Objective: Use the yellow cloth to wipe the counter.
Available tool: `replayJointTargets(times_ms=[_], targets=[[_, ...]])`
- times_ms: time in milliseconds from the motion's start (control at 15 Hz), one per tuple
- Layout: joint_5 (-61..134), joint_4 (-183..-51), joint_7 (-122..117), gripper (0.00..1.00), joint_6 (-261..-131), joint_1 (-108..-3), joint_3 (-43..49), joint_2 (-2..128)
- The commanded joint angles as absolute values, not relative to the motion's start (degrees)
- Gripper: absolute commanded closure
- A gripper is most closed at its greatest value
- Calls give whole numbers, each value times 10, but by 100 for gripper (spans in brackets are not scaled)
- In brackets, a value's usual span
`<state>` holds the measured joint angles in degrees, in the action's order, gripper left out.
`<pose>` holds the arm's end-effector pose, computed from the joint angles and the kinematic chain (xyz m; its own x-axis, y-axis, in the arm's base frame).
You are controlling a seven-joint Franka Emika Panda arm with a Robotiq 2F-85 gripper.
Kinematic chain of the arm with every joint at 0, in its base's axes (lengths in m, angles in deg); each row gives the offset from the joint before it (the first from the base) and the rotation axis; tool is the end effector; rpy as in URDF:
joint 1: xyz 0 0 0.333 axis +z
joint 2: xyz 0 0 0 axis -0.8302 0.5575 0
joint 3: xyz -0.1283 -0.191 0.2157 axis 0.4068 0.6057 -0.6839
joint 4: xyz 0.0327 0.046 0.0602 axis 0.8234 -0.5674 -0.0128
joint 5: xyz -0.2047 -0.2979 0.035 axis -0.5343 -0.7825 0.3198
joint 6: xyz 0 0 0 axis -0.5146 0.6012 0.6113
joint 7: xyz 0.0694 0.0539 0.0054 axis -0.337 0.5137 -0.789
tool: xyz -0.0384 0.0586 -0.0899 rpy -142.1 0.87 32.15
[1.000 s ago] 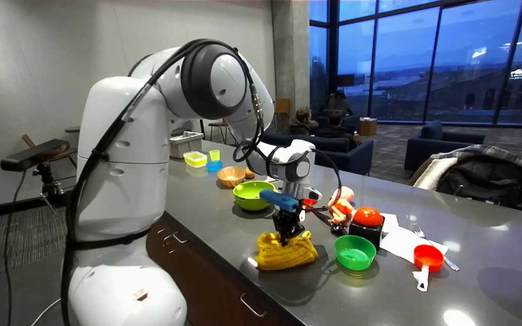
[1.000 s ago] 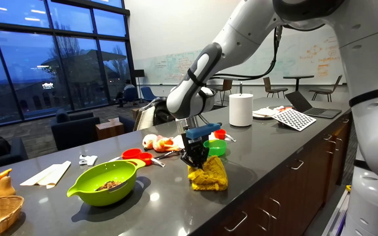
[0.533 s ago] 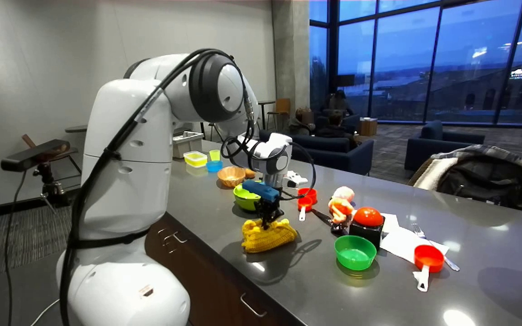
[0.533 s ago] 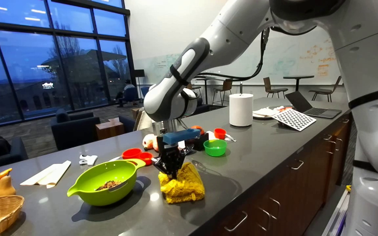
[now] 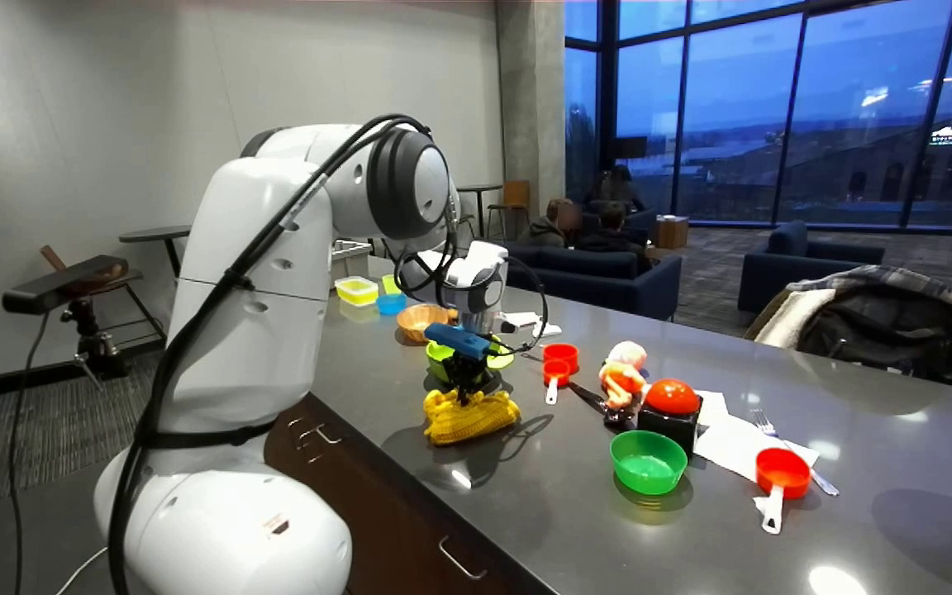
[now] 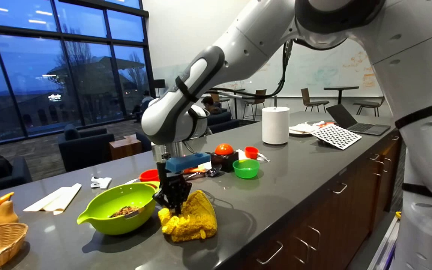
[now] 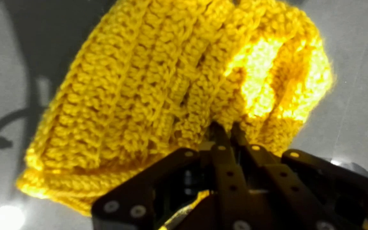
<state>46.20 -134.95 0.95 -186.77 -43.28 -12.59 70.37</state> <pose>0.5314 0.2408 0.2819 0.9624 0.2064 -0.1768 0.1827 -0.9730 -0.1414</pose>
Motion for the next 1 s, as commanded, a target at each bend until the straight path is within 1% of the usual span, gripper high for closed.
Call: replayJointTargets(times_ms=[0,600,933], targets=[[458,-1349,1,99,-1861,-435,-116,705],[434,-1396,17,99,-1843,-460,-69,664],[412,-1450,36,99,-1836,-490,-31,624]])
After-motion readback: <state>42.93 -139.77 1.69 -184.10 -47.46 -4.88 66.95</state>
